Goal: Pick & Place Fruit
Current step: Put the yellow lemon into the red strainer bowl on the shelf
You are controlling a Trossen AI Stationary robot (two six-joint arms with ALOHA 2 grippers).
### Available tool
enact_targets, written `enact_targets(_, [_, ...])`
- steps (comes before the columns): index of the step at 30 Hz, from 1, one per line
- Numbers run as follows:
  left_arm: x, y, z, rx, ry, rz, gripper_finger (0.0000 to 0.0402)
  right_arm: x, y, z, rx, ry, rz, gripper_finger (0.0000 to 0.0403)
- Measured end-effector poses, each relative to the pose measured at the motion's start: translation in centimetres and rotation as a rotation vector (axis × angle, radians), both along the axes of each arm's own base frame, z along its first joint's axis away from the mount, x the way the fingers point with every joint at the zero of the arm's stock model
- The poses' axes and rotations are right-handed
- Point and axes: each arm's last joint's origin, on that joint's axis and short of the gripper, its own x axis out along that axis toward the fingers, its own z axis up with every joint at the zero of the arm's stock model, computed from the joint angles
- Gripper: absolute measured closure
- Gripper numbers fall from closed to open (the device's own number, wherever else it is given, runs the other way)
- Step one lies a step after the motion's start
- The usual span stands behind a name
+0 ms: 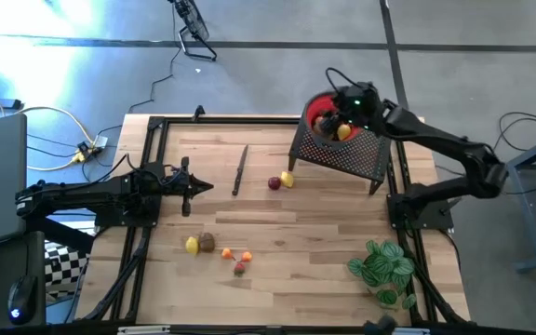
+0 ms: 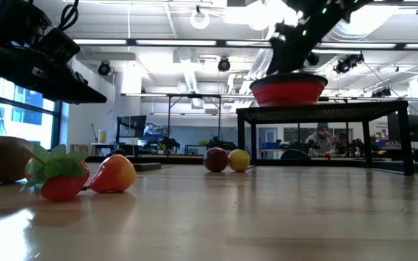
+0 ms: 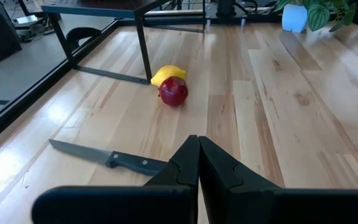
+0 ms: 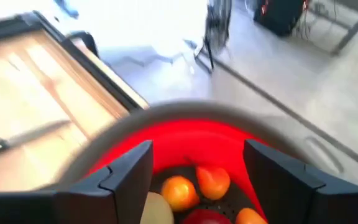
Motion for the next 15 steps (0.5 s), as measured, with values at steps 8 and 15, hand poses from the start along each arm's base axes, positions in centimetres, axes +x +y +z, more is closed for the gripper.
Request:
enact_targets(8, [0.0, 0.0, 0.0, -0.001, 0.001, -0.002, 0.0402, -1.5, 4.8, 3.9, -0.041, -0.179, 0.159, 0.0195])
enact_targets(15, [0.0, 0.0, 0.0, -0.001, 0.002, -0.002, 0.0402, -1.2, 8.1, 4.8, 0.054, -0.286, 0.372, 0.0254])
